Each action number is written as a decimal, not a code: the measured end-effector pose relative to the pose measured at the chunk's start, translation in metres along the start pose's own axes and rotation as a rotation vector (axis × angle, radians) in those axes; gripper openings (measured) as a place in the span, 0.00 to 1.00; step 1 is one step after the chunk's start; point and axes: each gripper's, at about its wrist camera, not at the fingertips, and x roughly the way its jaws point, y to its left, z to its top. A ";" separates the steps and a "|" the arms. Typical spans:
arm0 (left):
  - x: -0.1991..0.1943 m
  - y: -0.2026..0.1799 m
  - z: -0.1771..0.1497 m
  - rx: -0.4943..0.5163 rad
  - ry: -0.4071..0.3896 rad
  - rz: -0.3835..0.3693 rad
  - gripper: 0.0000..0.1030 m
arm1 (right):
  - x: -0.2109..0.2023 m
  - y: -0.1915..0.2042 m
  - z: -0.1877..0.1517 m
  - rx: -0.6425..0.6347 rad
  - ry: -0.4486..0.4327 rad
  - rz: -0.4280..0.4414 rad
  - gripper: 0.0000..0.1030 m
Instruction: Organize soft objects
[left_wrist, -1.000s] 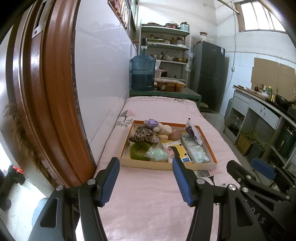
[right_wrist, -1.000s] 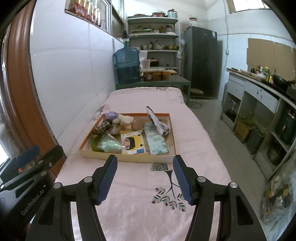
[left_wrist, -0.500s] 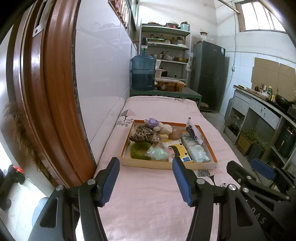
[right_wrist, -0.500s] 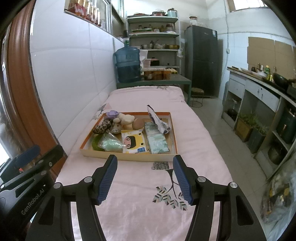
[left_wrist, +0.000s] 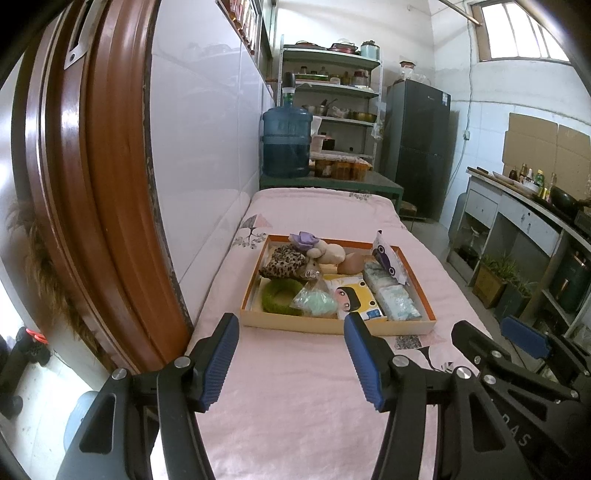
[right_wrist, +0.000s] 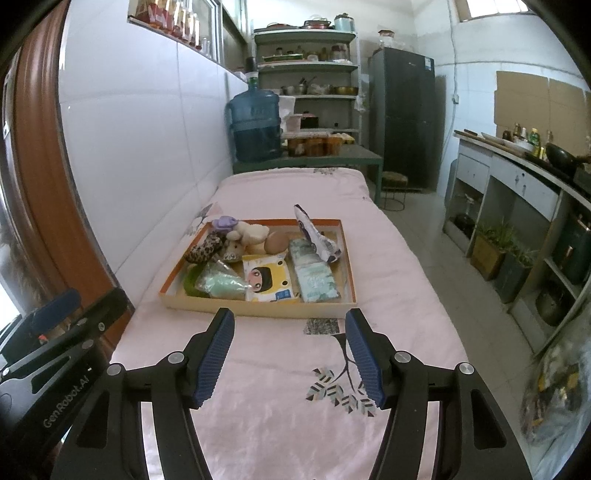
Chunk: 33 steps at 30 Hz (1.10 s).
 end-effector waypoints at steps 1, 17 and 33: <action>0.000 0.001 0.000 0.000 0.000 0.000 0.57 | 0.000 0.000 0.001 0.000 0.000 0.000 0.62; 0.001 0.001 -0.001 -0.002 0.002 0.002 0.57 | 0.002 0.001 -0.002 0.000 0.004 0.002 0.63; 0.001 0.002 -0.003 -0.001 0.004 0.003 0.57 | 0.005 0.005 -0.007 -0.001 0.011 0.004 0.63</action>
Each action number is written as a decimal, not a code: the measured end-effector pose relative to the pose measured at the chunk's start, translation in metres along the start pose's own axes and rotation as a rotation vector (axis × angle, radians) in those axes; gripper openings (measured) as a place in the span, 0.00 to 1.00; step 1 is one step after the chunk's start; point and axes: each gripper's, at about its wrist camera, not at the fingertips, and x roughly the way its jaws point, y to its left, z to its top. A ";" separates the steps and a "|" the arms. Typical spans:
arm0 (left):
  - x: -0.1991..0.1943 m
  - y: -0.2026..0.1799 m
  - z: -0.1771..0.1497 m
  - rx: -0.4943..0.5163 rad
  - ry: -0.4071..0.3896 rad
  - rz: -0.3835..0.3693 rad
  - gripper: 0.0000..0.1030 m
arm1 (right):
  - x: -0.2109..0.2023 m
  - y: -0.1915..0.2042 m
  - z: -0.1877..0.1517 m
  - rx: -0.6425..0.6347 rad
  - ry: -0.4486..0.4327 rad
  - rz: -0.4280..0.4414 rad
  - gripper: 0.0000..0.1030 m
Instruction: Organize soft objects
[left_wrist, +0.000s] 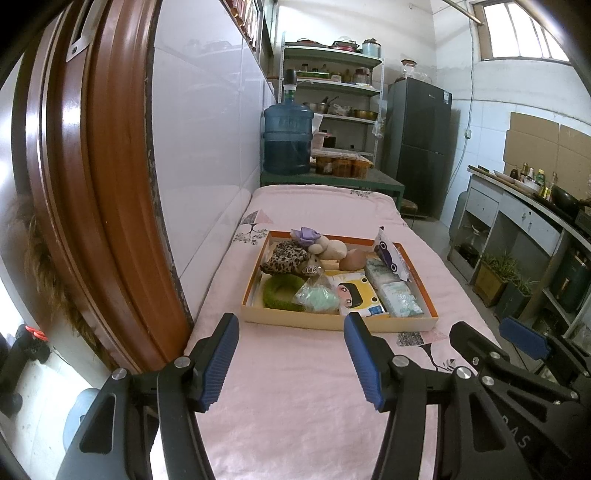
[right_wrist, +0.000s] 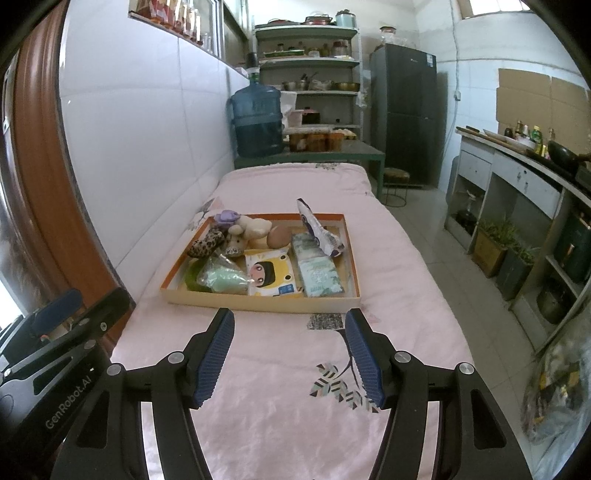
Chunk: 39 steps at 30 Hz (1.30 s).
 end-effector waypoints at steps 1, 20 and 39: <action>0.000 0.001 -0.002 0.000 0.000 0.000 0.57 | 0.000 -0.001 0.002 0.000 0.000 0.000 0.63; 0.000 0.000 0.000 -0.001 0.001 0.000 0.57 | 0.001 0.001 0.002 -0.003 0.001 0.000 0.63; 0.001 0.001 0.000 -0.001 0.006 0.000 0.57 | 0.001 0.002 0.002 -0.004 0.004 0.000 0.62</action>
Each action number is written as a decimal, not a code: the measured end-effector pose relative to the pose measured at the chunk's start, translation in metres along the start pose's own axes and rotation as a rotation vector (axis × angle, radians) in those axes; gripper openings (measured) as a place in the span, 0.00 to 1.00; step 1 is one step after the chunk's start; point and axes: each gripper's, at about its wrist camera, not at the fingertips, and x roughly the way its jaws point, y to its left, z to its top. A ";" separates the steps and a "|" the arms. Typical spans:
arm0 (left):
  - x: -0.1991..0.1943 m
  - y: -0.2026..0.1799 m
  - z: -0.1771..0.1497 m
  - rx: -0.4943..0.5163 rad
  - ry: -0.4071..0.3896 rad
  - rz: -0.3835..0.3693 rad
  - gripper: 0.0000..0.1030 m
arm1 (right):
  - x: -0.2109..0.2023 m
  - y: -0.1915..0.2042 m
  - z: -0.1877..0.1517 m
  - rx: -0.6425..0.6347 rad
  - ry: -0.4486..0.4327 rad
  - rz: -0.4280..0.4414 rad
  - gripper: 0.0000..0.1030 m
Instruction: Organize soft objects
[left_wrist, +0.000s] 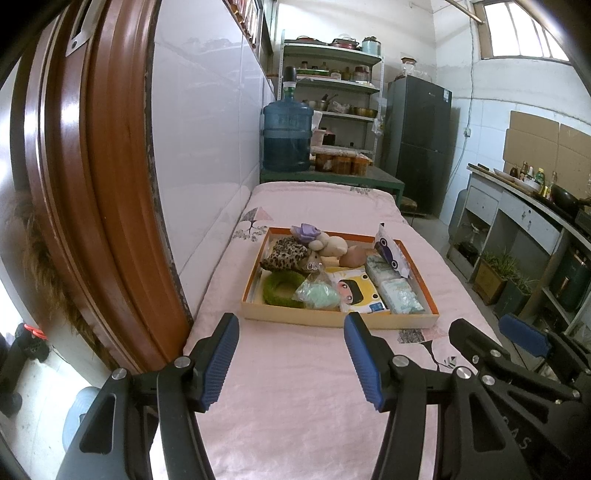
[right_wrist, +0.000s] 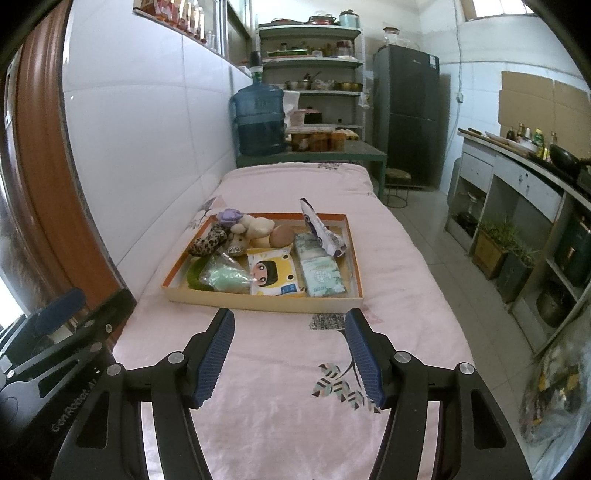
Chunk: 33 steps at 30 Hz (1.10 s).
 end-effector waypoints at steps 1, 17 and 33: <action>0.000 0.000 -0.003 0.000 0.001 0.000 0.57 | 0.000 0.000 0.000 0.000 0.001 -0.001 0.63; 0.002 0.000 -0.009 0.003 0.002 0.002 0.57 | 0.001 0.002 -0.001 -0.001 0.004 0.002 0.63; 0.001 0.001 -0.009 0.004 0.003 0.002 0.57 | 0.001 0.002 -0.001 -0.002 0.005 0.001 0.63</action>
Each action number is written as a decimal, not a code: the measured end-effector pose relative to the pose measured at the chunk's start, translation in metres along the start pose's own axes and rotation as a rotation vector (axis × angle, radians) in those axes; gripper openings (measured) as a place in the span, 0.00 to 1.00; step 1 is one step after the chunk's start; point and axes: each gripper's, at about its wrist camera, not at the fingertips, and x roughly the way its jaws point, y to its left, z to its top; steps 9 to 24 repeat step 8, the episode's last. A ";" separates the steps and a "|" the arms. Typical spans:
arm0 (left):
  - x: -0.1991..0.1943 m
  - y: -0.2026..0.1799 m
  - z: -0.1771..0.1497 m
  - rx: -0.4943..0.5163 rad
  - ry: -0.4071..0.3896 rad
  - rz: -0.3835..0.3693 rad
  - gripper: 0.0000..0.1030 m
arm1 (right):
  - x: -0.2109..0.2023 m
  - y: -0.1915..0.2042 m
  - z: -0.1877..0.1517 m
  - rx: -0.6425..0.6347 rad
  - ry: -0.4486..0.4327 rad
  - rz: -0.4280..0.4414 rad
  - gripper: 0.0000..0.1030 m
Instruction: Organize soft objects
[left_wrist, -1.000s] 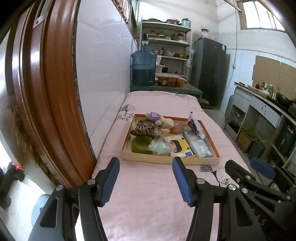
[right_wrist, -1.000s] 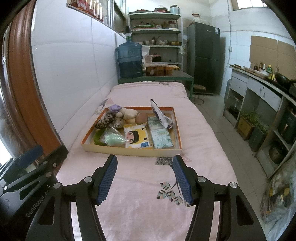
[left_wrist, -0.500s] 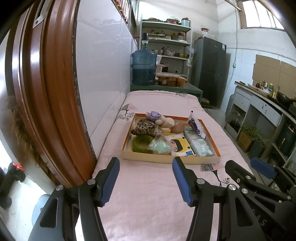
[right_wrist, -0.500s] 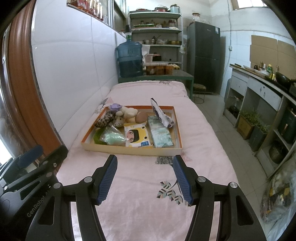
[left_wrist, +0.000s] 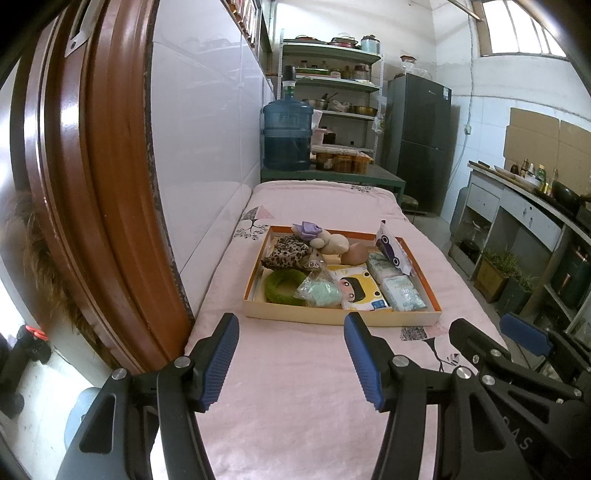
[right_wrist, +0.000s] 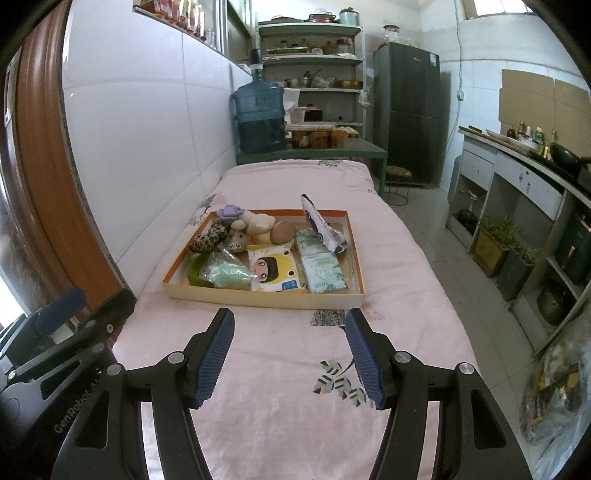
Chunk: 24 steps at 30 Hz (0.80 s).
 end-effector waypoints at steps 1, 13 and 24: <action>0.001 0.000 0.000 0.000 0.000 -0.001 0.57 | 0.000 0.000 0.000 0.000 0.000 0.000 0.63; 0.001 0.000 -0.001 0.001 0.002 0.001 0.57 | 0.000 0.000 0.001 -0.001 0.001 0.000 0.63; 0.001 0.000 -0.001 0.001 0.002 0.001 0.57 | 0.000 0.000 0.001 -0.001 0.001 0.000 0.63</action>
